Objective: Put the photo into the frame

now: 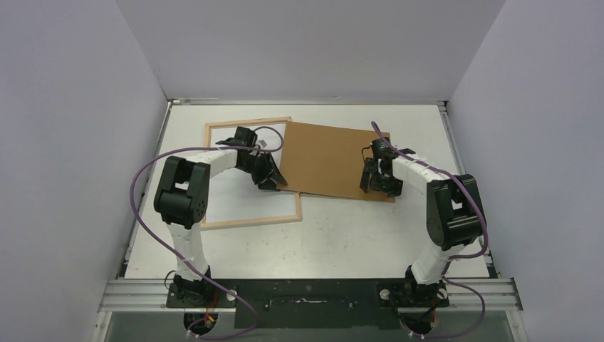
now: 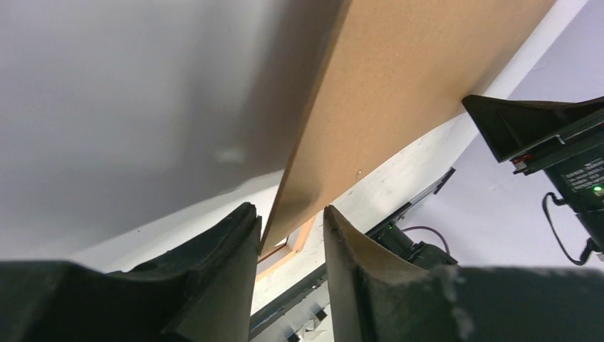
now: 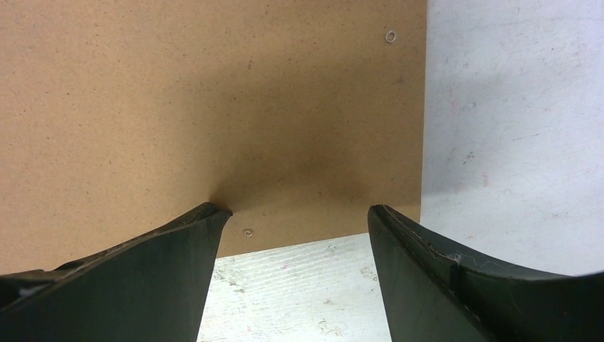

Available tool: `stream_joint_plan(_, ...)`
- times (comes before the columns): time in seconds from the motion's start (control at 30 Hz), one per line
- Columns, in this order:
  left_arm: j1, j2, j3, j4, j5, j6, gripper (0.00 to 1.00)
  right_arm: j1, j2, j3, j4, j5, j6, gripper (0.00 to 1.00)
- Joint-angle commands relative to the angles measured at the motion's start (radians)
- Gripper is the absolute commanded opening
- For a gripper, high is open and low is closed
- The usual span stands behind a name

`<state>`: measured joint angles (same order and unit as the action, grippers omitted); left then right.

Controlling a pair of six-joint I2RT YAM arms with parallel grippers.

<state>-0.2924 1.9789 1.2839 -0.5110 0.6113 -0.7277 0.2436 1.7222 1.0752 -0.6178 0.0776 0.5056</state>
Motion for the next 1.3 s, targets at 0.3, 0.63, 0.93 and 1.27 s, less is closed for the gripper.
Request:
stream_joint_plan(0.3, 0.025, -0.024, -0.092, 0.365, 0.180, -0.087, 0.16, 0.006, 0.017, -0.035, 0.020, -0.010, -0.001, 0.75)
stream_joint_plan(0.63, 0.059, -0.070, -0.062, 0.334, 0.186, -0.058, 0.00, 0.022, -0.073, -0.001, 0.016, -0.002, -0.028, 0.75)
stream_joint_plan(0.93, 0.093, -0.124, 0.075, 0.152, 0.227, -0.062, 0.00, 0.142, -0.290, 0.033, 0.109, -0.001, -0.209, 0.76)
stream_joint_plan(1.27, 0.120, -0.155, 0.154, 0.084, 0.246, -0.145, 0.00, 0.420, -0.356, -0.010, 0.259, 0.082, -0.528, 0.76)
